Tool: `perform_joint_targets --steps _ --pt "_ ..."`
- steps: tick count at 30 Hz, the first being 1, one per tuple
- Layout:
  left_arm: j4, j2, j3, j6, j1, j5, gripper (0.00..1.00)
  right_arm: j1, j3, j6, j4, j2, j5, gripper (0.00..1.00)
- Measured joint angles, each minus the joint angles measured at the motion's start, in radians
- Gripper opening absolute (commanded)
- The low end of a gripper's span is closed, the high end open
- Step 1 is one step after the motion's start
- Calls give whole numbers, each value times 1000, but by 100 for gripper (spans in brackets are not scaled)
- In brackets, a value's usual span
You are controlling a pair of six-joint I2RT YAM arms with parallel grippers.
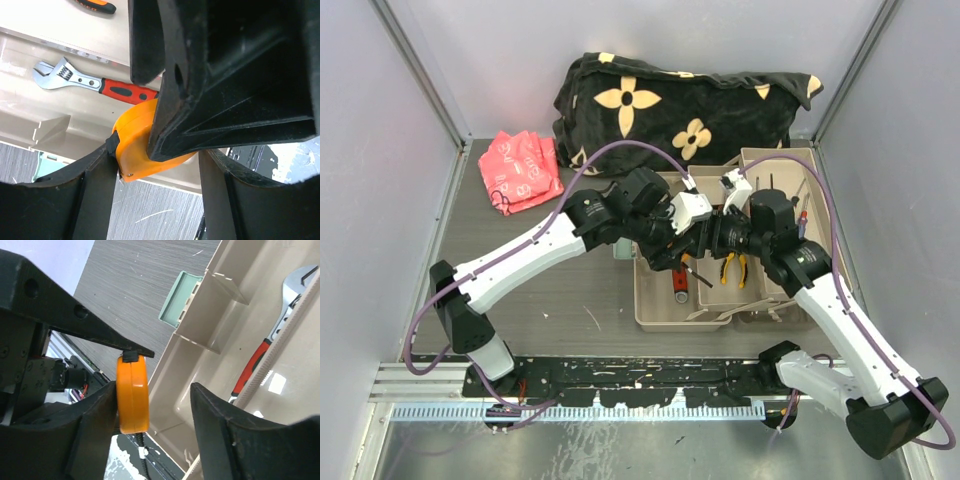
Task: Pack the tool kit
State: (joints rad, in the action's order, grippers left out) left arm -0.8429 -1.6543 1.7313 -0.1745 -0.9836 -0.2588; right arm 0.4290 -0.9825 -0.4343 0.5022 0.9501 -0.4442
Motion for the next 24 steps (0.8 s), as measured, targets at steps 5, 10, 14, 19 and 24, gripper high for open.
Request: perform_joint_targets --steps 5,10,14,19,24 --pt "0 0 -9 -2 -2 11 39 21 -1 -15 -17 5 2 29" --pt "-1 1 -16 -3 -2 16 42 28 0 -25 -31 13 -11 4" --pt "5 10 -23 -3 -3 33 48 28 1 -33 -41 13 -15 1" --pt "33 37 -36 -1 -4 87 56 30 -12 -29 -50 5 -4 1" --pt "122 80 -36 34 50 31 59 38 -112 -13 -26 6 87 1"
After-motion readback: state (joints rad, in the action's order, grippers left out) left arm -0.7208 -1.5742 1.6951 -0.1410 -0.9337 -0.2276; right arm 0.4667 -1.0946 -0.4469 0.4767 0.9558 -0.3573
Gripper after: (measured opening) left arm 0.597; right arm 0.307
